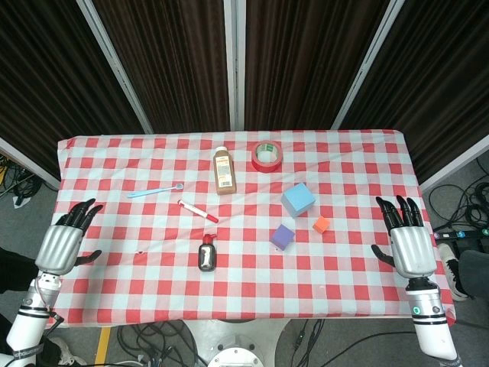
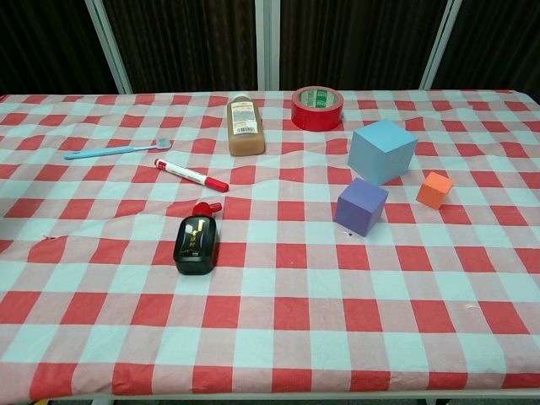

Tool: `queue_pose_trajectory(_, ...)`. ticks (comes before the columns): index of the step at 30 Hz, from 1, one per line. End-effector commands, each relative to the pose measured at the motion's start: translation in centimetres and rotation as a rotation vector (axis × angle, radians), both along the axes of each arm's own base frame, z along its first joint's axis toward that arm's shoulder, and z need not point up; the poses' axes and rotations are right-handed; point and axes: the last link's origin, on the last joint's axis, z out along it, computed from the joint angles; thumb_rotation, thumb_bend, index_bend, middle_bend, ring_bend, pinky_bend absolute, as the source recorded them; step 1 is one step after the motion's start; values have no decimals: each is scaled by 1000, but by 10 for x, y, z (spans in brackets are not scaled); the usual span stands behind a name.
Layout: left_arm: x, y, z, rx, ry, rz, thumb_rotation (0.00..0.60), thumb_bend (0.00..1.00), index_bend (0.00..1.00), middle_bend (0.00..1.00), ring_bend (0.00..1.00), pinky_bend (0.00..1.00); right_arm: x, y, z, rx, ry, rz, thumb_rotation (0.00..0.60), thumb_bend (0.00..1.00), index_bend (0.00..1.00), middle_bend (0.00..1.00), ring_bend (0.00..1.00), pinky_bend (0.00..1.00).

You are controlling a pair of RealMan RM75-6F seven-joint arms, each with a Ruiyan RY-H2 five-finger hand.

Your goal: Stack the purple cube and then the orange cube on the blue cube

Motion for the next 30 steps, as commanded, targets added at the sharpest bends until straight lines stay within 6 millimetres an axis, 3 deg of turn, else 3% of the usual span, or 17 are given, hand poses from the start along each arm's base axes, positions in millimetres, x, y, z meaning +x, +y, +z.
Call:
queue_pose_trajectory(1, 0, 0, 1, -1, -4, 4, 600, 84, 193, 194, 134, 322, 1, -1, -2, 15, -6, -3, 600, 77, 0, 160, 0, 0)
queue_pose_trajectory(7, 2, -2, 1, 1, -25, 13, 600, 83, 192, 194, 134, 321, 6, -1, -3, 48, -6, -3, 600, 78, 0, 165, 0, 0)
queue_pose_trajectory(13, 4, 0, 2, 20, -45, 15, 600, 83, 193, 194, 134, 322, 38, -26, -9, 153, 79, 107, 600, 85, 2, 192, 0, 0)
queue_pose_trajectory(20, 0, -1, 5, 47, -39, 28, 600, 83, 193, 194, 134, 322, 101, -67, -43, 427, 302, 348, 600, 106, 8, 214, 0, 0)
queue_pose_trajectory(30, -9, -5, 7, 56, -16, 48, 600, 84, 193, 195, 134, 321, 135, -96, -101, 612, 425, 474, 600, 106, 9, 242, 0, 0)
